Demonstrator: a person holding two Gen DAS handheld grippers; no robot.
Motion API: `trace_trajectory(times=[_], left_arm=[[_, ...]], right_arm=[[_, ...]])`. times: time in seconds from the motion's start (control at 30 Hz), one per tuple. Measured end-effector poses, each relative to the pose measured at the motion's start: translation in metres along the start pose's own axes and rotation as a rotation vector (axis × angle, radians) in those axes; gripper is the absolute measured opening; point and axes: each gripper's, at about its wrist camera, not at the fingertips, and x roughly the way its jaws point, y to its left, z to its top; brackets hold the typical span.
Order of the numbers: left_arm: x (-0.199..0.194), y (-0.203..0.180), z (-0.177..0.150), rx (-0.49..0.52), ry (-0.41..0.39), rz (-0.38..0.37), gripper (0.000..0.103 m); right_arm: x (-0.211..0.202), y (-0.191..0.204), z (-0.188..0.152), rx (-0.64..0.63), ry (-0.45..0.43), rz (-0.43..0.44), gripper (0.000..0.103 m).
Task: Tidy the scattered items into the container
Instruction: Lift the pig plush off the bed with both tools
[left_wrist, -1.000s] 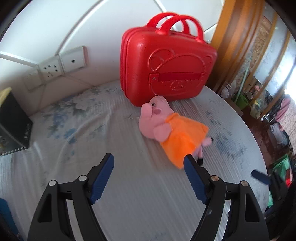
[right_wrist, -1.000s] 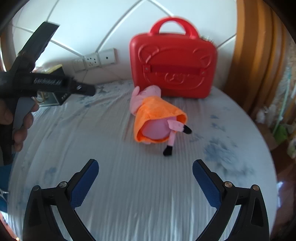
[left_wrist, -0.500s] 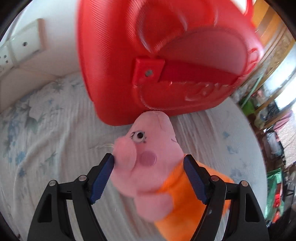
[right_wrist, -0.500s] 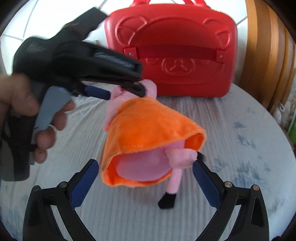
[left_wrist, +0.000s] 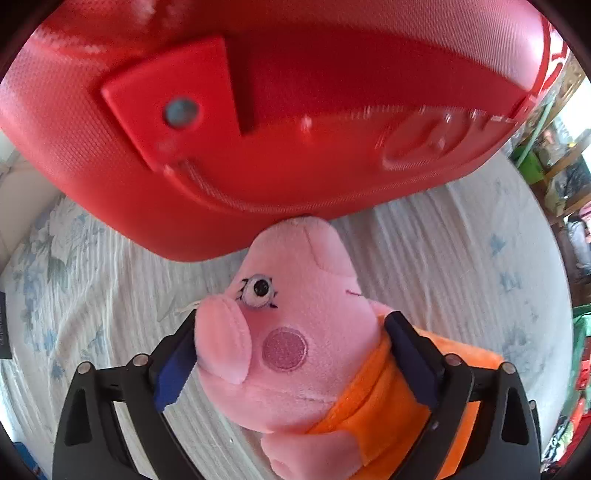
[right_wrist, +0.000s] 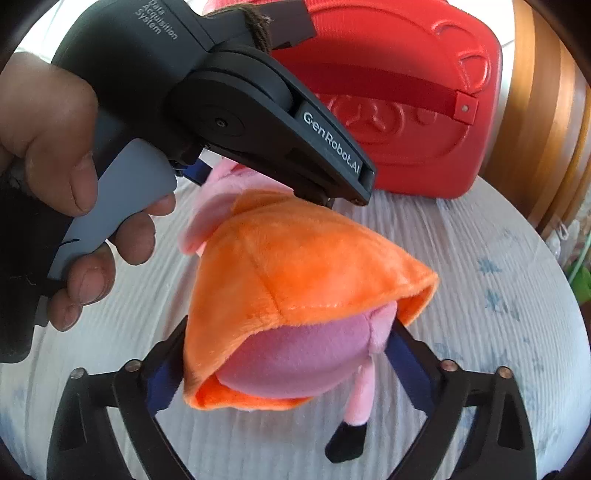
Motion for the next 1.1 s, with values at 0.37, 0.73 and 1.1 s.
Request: trace_trajectory(times=[0.37,0.73,1.1], left_arm=[[-0.035,-0.011,-0.036,-0.005,-0.144,0.015,0.063],[-0.116,-0.014,-0.073,-0.023,-0.224,0.004,0.062],[-0.244,-0.007,-0.144,-0.042,-0.291,0.008,0.062]], right_arm=[[-0.037,0.012,-0.014,-0.034,-0.022,0.013,0.064],[-0.131,0.044,-0.028,-0.033,-0.064,-0.003,0.064],[-0.251,0.092,-0.035,-0.046,-0.092,-0.001,0.064]])
